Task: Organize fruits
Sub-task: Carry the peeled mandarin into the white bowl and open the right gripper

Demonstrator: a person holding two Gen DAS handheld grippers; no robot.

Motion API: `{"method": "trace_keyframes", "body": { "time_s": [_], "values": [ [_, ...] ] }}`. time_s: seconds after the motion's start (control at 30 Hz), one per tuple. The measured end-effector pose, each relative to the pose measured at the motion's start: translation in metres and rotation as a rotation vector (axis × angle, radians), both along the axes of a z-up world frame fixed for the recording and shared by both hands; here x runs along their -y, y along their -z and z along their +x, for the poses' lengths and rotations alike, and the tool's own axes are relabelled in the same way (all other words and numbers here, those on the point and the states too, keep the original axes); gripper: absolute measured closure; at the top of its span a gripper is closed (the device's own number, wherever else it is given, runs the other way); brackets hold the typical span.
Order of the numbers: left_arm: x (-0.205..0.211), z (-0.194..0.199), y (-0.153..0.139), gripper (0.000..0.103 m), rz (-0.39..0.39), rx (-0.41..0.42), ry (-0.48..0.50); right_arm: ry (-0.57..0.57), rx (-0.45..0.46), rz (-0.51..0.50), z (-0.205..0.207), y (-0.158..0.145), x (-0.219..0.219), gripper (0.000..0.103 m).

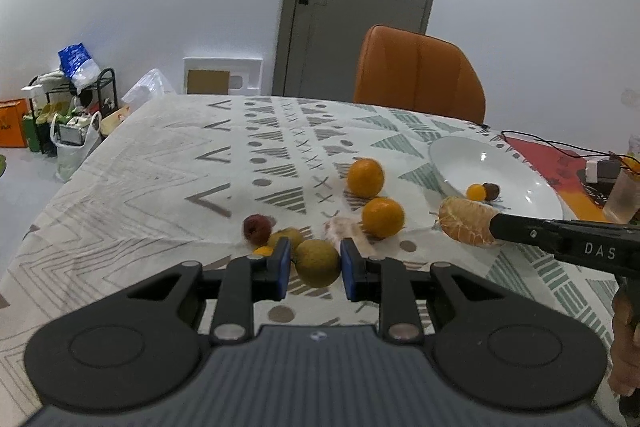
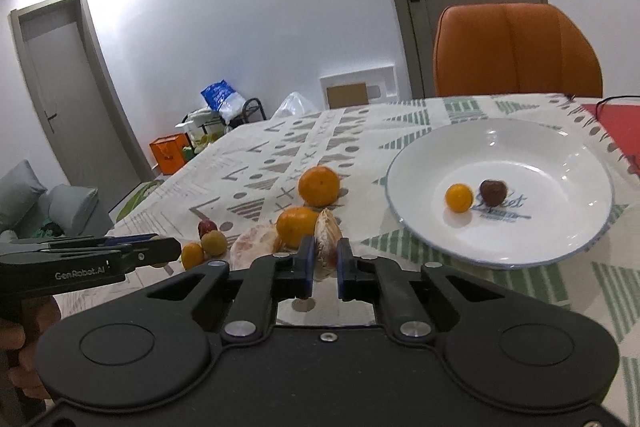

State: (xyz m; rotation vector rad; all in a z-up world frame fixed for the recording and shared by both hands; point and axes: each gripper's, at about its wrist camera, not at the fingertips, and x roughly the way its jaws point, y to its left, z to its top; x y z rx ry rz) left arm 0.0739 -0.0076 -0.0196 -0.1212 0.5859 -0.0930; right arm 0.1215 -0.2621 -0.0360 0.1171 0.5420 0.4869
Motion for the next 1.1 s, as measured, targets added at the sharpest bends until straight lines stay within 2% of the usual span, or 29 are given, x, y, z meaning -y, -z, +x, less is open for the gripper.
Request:
{"method": "trace_keyframes", "body": {
  "time_s": [0.47, 1.1],
  "values": [
    [0.039, 0.012, -0.011, 0.079, 0.02, 0.031, 0.078, 0.1, 0.053, 0.035, -0.007, -0.013, 0.047, 0.094],
    [0.088, 0.036, -0.014, 0.079, 0.05, 0.039, 0.163, 0.217, 0.064, 0.049, -0.005, -0.009, 0.102, 0.094]
  ]
}}
